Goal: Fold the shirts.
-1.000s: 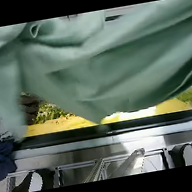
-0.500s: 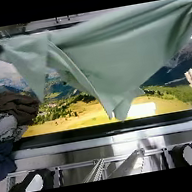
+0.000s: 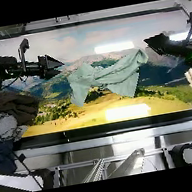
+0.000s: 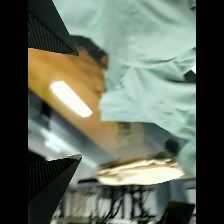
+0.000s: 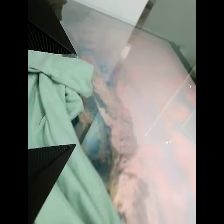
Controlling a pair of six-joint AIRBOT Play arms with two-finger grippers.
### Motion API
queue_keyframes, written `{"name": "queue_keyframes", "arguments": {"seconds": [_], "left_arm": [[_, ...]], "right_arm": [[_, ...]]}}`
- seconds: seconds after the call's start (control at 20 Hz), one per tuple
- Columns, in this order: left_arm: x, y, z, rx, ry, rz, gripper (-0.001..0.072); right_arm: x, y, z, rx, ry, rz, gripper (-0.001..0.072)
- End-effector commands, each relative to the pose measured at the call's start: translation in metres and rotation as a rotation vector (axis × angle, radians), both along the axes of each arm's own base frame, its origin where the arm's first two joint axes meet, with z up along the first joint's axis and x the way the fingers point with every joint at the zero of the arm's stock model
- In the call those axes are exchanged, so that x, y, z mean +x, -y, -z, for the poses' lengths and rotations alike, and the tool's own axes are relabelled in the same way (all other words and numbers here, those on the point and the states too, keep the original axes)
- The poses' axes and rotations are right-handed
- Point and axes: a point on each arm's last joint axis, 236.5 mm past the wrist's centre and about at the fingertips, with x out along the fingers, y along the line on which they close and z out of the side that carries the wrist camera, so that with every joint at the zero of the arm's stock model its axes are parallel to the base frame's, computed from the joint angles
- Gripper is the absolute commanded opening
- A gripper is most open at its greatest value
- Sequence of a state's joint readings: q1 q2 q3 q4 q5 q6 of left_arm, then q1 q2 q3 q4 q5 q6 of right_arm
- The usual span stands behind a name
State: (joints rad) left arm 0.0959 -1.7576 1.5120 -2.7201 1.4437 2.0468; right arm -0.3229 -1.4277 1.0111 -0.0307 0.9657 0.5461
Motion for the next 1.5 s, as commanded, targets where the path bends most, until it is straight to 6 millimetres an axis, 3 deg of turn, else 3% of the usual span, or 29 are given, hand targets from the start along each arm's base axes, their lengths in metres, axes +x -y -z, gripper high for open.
{"name": "queue_keyframes", "arguments": {"seconds": [0.0, 0.1, 0.2, 0.3, 0.4, 0.65, 0.75, 0.85, 1.0, 1.15, 1.3, 1.45], "left_arm": [[-0.023, -0.009, 0.002, -0.045, -0.144, 0.095, 0.0713], [-0.039, -0.01, 0.006, -0.021, -0.178, 0.09, 0.0713], [-0.064, -0.011, 0.037, 0.111, -0.232, 0.09, 0.0713], [-0.081, -0.017, 0.078, 0.278, -0.265, 0.065, 0.0713], [-0.086, -0.014, 0.108, 0.371, -0.284, 0.016, 0.0711], [-0.089, 0.035, 0.146, 0.412, -0.282, 0.095, 0.071], [-0.088, 0.054, 0.152, 0.414, -0.292, 0.148, 0.071], [-0.087, 0.064, 0.156, 0.427, -0.307, 0.197, 0.071], [-0.083, 0.05, 0.171, 0.575, -0.31, 0.237, 0.071], [-0.081, 0.036, 0.173, 0.685, -0.294, 0.268, 0.071], [-0.081, 0.039, 0.149, 0.675, -0.295, 0.317, 0.071], [-0.066, 0.042, 0.125, 0.67, -0.242, 0.308, 0.071]], "right_arm": [[-0.018, 0.043, 0.035, -0.004, -0.182, 0.054, 0.0602], [-0.039, 0.067, 0.056, -0.027, -0.319, 0.081, 0.0602], [-0.059, 0.073, 0.077, -0.054, -0.429, 0.065, 0.0601], [-0.068, 0.068, 0.086, -0.067, -0.468, 0.031, 0.0601], [-0.069, 0.057, 0.086, -0.062, -0.472, -0.001, 0.0601], [-0.065, 0.032, 0.094, -0.047, -0.511, -0.027, 0.0599], [-0.068, 0.017, 0.109, -0.012, -0.573, -0.052, 0.0585], [-0.077, -0.006, 0.125, 0.017, -0.639, -0.123, 0.0483], [-0.091, -0.037, 0.152, 0.036, -0.728, -0.196, 0.0483], [-0.103, -0.048, 0.167, 0.041, -0.778, -0.222, 0.0482], [-0.114, -0.056, 0.163, 0.062, -0.799, -0.271, 0.0482], [-0.133, -0.085, 0.162, 0.061, -0.829, -0.368, 0.0482]]}}
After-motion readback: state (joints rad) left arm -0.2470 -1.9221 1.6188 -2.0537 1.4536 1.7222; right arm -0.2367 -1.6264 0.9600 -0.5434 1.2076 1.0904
